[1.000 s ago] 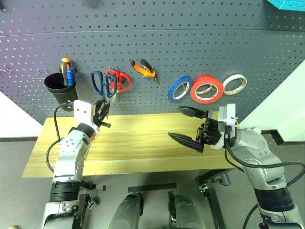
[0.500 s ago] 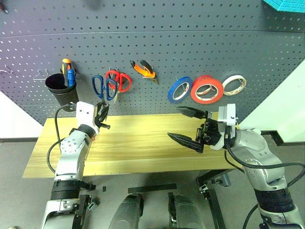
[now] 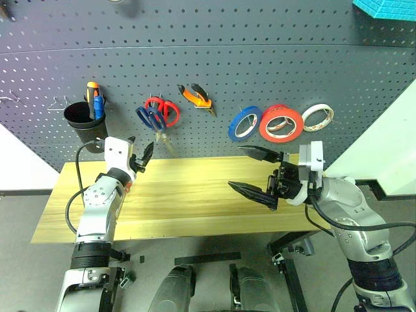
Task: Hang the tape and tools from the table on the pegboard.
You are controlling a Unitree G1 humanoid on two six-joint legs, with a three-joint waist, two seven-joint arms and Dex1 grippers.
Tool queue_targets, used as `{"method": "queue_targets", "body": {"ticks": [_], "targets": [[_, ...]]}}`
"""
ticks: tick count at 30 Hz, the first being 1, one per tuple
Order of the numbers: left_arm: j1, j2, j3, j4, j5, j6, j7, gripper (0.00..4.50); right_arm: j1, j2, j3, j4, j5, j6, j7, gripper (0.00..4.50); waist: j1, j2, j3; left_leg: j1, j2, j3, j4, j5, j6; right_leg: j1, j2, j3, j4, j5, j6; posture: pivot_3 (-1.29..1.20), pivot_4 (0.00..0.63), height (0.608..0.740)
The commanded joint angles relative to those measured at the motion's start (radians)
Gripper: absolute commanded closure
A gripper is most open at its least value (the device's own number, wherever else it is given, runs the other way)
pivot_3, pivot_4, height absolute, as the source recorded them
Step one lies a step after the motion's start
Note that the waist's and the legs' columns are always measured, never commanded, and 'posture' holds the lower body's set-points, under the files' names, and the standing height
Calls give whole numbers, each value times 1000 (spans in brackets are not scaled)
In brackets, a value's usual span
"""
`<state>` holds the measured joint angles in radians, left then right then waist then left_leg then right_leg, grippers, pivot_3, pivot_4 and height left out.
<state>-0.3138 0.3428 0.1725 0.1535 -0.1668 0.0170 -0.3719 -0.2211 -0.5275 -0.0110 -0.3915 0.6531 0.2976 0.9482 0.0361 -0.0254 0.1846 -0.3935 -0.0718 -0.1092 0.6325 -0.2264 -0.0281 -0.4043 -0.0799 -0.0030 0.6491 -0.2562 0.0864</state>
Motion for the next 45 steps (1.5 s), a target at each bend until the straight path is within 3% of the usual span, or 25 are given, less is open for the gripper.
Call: {"method": "queue_targets", "body": {"ticks": [1,9,19,23,33,40,45], "targets": [[49,18,32,-62,-42,6,-24,669,-6,-7,-17,-40,9,-5,-1,0,-3,1,-1,1,0,0,0,0,0,1,0,0,0,0,0,3,108,740],[123,125,29,-14,34,170,12,669,-23,-11,19,-27,-37,23,-26,0,-7,1,-1,1,0,0,0,0,0,1,0,0,0,0,0,16,122,740],[-55,178,12,290,109,453,130,669,-10,13,70,-42,-65,18,-41,0,1,1,-1,1,0,-1,-1,0,0,1,0,0,0,0,0,19,144,740],[-142,170,-4,416,110,481,121,42,-6,17,77,-48,-70,19,-51,0,0,1,-1,1,0,-1,-1,0,0,0,0,0,0,0,0,9,150,740],[-320,158,-67,742,165,457,118,42,39,8,83,-93,-82,47,-98,0,-24,0,0,1,0,-1,-2,0,0,0,-2,0,-1,-1,1,-20,178,740],[-361,160,-102,845,187,415,102,42,98,-62,154,-60,-223,96,-134,0,-38,-1,3,0,0,-1,-3,0,1,-1,-3,0,-1,-1,1,-40,204,740],[-381,160,-119,891,200,399,99,42,135,-79,157,-65,-238,93,-119,0,-49,-3,9,0,0,-1,-3,-1,1,-1,-3,0,-2,-1,2,-48,215,740]]}}
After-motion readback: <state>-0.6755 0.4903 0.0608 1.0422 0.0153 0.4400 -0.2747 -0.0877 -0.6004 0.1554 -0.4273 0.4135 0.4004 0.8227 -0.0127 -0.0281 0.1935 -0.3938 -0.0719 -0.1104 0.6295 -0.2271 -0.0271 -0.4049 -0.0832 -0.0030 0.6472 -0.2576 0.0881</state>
